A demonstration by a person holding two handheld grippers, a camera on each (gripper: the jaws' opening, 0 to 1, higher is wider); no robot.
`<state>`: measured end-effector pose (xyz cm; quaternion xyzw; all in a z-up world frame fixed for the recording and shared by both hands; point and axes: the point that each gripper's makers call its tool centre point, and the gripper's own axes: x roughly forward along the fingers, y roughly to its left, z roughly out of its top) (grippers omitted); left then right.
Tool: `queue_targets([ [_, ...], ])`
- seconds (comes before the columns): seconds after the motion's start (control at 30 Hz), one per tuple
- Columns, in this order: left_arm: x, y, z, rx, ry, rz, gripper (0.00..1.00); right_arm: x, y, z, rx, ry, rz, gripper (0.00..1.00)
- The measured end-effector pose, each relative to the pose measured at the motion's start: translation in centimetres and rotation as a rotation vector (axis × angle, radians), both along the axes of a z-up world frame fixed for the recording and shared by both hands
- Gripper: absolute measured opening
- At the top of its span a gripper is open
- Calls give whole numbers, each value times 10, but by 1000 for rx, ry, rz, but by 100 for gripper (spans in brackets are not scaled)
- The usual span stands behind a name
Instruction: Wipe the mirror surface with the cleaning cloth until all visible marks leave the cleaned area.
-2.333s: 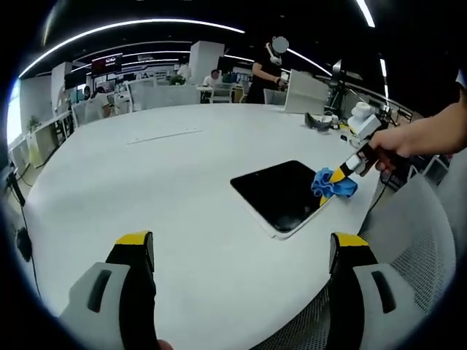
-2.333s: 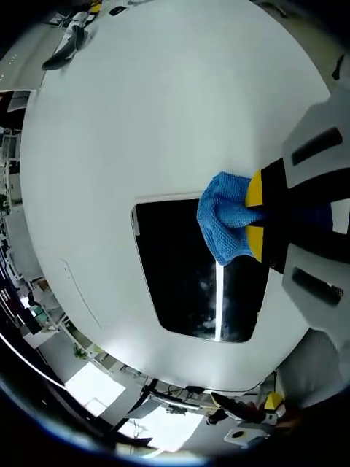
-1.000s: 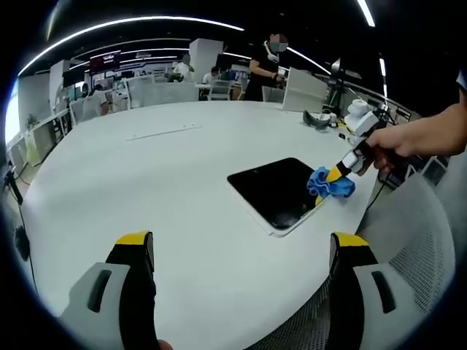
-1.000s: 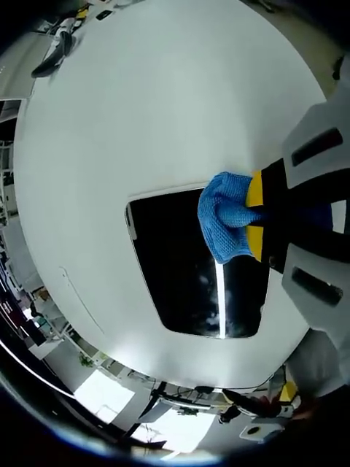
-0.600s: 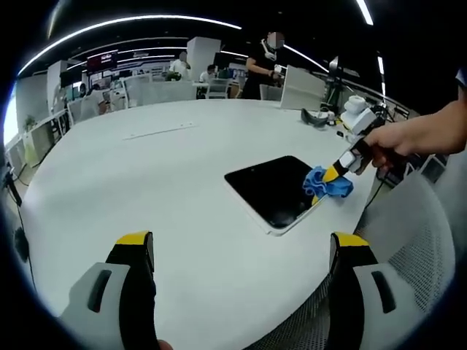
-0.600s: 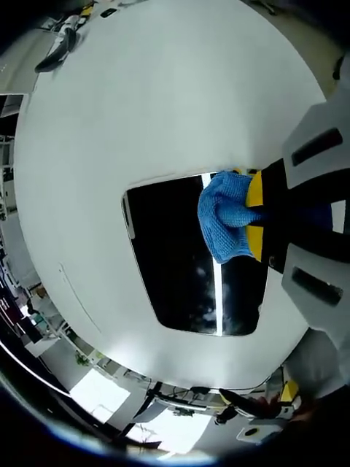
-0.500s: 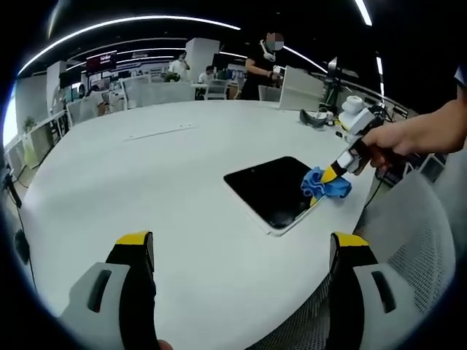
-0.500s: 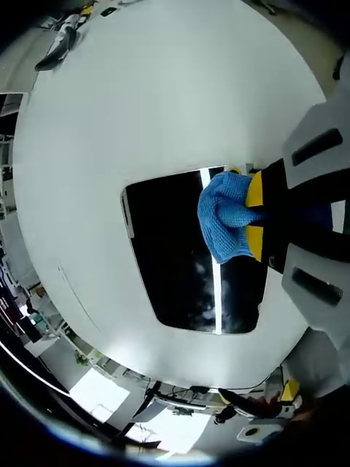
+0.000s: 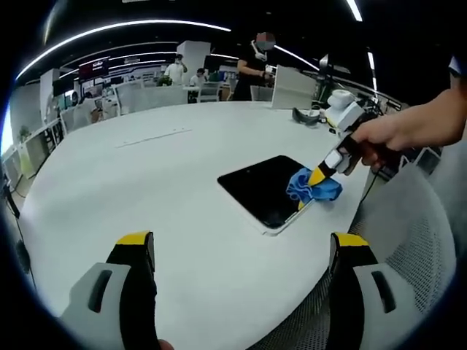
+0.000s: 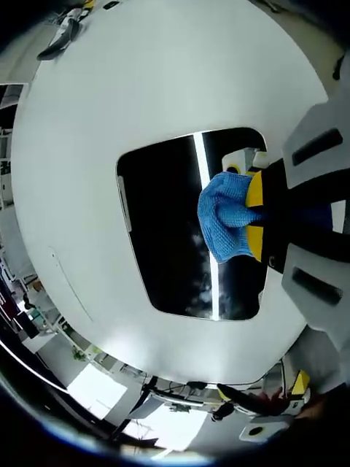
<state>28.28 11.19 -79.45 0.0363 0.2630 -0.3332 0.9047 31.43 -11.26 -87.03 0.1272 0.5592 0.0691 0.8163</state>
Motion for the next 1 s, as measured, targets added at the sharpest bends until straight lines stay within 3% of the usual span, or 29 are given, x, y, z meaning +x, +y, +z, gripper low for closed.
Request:
queue_targets([
  [0.5,-1,-5,8,-23,-27,-21,99,-4,32,1,15,10,74,0],
  [0.7,-1,-5,7,3,-44,-33,99,-1,43,1,22,14,89,0],
  [1.0,-1,-5,4,-7,-15,-22,99,5,62,0,35,16,111,0],
])
